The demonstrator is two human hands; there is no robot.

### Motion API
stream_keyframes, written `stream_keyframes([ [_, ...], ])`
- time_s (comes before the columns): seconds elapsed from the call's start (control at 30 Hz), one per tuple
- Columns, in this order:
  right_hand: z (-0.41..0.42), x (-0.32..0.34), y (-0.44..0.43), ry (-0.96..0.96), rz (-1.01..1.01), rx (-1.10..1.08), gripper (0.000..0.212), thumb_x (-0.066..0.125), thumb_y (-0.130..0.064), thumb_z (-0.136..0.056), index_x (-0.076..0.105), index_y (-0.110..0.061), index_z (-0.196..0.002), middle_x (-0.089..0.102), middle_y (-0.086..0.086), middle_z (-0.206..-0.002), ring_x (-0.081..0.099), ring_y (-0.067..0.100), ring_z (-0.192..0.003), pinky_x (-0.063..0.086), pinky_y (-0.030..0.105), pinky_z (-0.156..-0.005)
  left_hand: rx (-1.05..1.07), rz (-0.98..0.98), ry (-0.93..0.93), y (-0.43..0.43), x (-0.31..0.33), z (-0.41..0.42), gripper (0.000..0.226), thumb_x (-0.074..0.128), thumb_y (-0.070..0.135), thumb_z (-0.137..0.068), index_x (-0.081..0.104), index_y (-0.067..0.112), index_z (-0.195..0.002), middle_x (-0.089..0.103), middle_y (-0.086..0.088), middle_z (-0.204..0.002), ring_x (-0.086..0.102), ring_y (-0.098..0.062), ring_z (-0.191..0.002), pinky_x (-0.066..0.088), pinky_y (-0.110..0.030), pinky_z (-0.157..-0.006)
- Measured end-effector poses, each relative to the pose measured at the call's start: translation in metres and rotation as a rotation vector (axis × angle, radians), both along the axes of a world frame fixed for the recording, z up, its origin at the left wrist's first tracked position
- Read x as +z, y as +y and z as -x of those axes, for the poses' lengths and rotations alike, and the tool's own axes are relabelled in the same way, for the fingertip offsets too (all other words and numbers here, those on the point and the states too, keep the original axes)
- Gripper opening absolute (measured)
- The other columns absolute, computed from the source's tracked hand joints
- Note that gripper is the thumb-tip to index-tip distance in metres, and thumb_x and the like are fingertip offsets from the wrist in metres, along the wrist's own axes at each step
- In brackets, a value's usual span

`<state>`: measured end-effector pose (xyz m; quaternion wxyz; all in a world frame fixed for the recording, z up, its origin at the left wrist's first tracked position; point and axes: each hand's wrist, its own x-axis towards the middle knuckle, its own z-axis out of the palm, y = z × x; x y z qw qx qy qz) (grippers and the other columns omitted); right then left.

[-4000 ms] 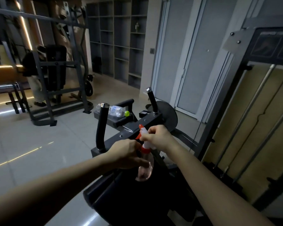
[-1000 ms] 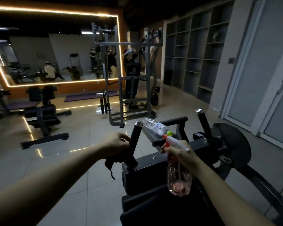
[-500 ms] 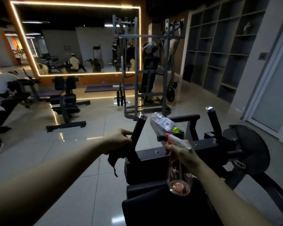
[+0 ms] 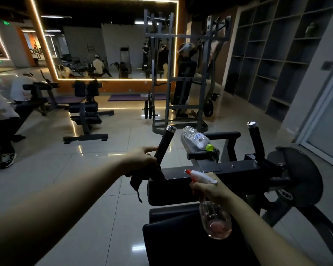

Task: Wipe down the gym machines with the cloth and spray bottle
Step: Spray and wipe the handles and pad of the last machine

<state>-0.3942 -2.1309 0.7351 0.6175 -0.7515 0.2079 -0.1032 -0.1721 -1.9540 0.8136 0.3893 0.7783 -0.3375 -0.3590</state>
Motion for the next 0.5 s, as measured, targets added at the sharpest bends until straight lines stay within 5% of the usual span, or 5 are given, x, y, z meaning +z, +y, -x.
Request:
stream_keyframes([
  [0.1,0.003,0.001,0.001,0.014,0.015,0.044,0.016,0.075,-0.012,-0.085,0.071,0.0,-0.095,0.069,0.026,-0.096,0.066,0.023,-0.081,0.05,0.026,-0.066,-0.02,-0.01,-0.019,0.003,0.001,0.002,0.067,0.06,0.009,-0.098,0.034,0.033,-0.156,0.064,-0.015,-0.116,0.072,-0.024,-0.088,0.06,-0.028,-0.068],
  [0.27,-0.001,0.041,-0.004,-0.068,-0.012,0.024,0.039,0.071,-0.037,-0.076,0.07,-0.012,-0.106,0.074,0.011,-0.1,0.066,0.018,-0.09,0.047,0.029,-0.08,-0.074,-0.017,-0.116,0.008,0.007,0.001,0.067,0.057,0.006,-0.099,0.032,0.031,-0.156,0.065,-0.004,-0.091,0.063,-0.005,-0.057,0.05,-0.016,-0.055],
  [0.5,-0.027,0.12,-0.051,-0.04,-0.081,0.085,0.056,0.077,-0.022,-0.078,0.057,-0.023,-0.131,0.067,0.024,-0.112,0.061,0.03,-0.093,0.05,0.043,-0.078,-0.112,0.092,-0.213,-0.009,0.029,-0.027,0.065,0.062,0.009,-0.097,0.035,0.023,-0.155,0.062,-0.001,-0.083,0.064,-0.001,-0.053,0.052,-0.017,-0.054],
])
